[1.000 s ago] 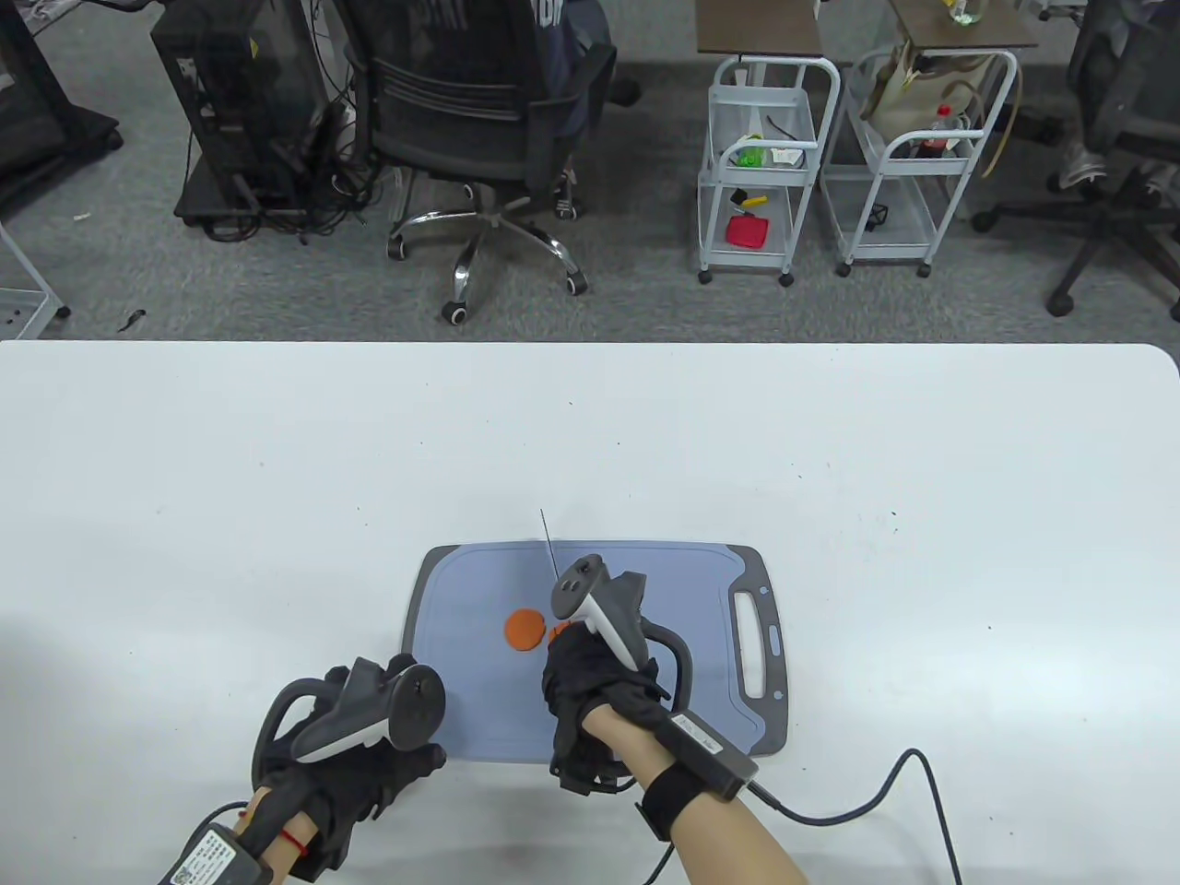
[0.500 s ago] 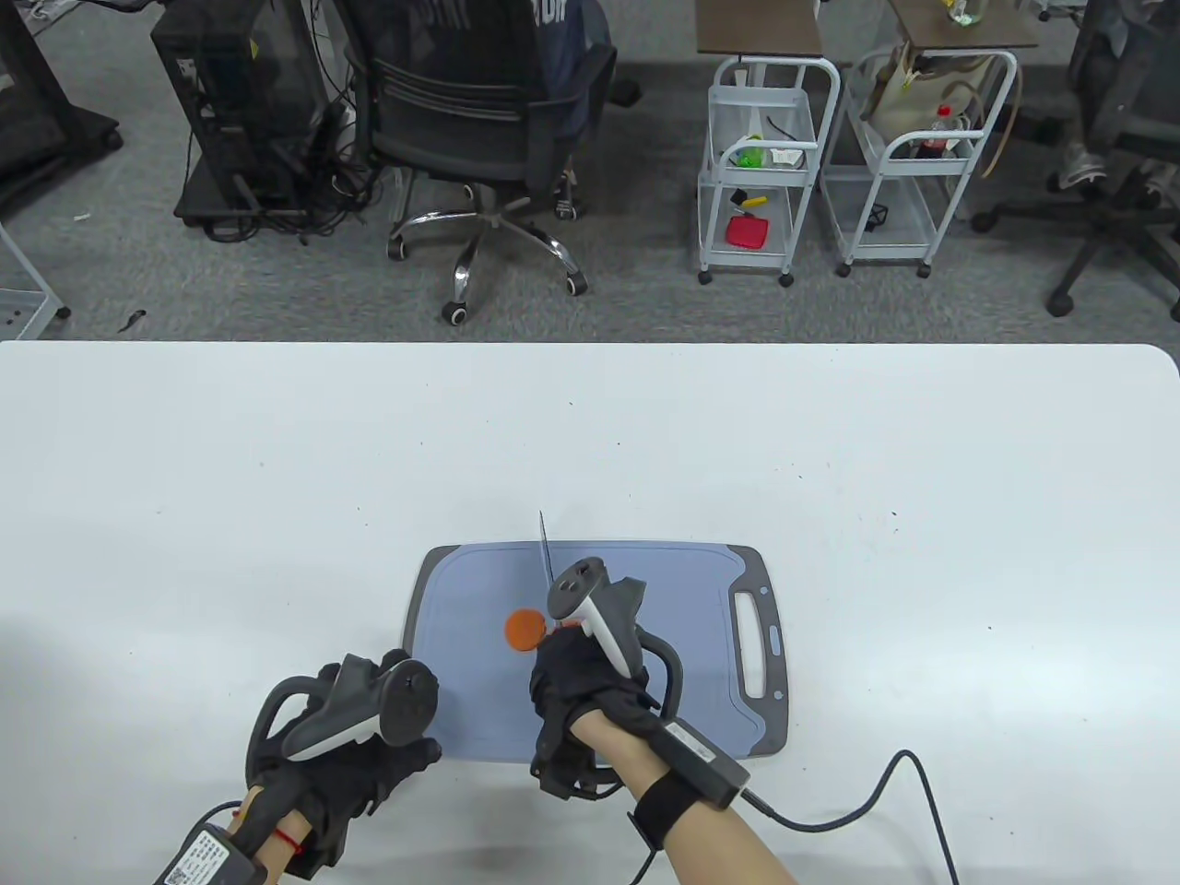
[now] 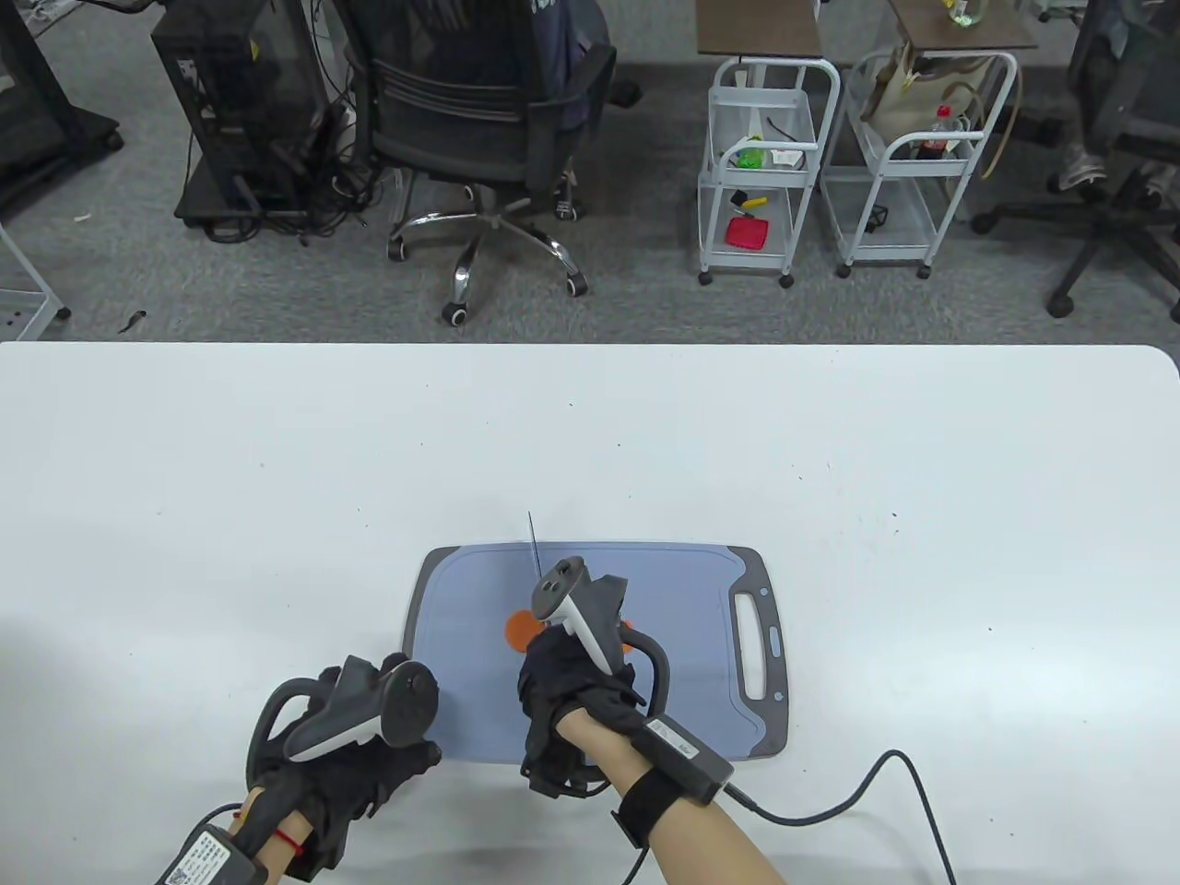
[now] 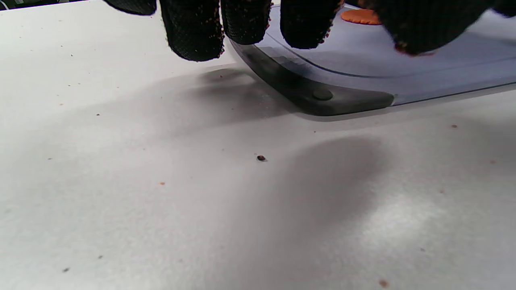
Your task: Chop plasticine discs into granules with repetitive downward strikes
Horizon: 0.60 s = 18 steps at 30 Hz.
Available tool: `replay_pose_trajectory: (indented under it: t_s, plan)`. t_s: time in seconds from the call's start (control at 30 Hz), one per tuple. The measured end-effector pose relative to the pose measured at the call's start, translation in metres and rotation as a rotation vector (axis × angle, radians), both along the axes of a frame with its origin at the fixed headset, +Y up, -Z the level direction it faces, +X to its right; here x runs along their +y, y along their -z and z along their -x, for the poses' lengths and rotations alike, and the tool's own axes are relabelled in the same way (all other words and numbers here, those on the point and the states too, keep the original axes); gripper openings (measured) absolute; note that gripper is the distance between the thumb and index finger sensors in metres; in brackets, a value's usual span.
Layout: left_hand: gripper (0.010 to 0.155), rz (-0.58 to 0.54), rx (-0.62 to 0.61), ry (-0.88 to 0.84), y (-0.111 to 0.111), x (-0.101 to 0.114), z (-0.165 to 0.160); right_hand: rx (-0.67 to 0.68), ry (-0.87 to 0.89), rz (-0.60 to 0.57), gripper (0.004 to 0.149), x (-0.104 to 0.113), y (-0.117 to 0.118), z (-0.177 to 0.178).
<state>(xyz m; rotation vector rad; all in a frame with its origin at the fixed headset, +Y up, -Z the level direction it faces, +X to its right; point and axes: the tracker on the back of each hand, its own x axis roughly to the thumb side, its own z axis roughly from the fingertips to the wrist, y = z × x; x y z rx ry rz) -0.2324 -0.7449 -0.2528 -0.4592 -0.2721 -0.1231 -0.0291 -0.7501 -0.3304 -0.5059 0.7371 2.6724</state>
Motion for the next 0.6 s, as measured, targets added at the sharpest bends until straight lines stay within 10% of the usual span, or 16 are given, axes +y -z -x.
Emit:
replay_pose_trajectory:
  t_s: [0.6]
  plan:
    - [0.079, -0.014, -0.007, -0.006, -0.002, 0.004, -0.001, 0.013, -0.024, 0.005, 0.057, 0.003, 0.020, 0.017]
